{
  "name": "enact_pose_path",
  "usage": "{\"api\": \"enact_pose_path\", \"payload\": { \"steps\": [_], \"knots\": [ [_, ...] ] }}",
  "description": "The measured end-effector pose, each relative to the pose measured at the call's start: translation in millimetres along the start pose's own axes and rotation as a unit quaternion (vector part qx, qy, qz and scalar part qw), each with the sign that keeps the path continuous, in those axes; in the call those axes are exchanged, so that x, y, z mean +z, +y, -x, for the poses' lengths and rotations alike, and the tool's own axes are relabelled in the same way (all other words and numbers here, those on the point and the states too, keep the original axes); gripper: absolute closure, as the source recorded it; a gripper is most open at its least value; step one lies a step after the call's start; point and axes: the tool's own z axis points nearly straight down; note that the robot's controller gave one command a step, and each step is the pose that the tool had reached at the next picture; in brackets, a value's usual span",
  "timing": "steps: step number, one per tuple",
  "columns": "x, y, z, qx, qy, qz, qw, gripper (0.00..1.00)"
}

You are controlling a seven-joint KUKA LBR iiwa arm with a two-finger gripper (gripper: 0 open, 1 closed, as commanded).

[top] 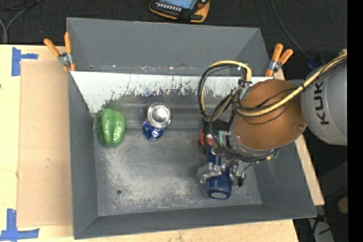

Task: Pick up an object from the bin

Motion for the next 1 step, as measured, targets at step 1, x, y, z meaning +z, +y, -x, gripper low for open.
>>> {"api": "enact_pose_path", "payload": {
  "steps": [1],
  "knots": [
    [-4.3,0.8,0.5,0.001,-0.0002,0.001,1.0000,1.00]
  ]
}}
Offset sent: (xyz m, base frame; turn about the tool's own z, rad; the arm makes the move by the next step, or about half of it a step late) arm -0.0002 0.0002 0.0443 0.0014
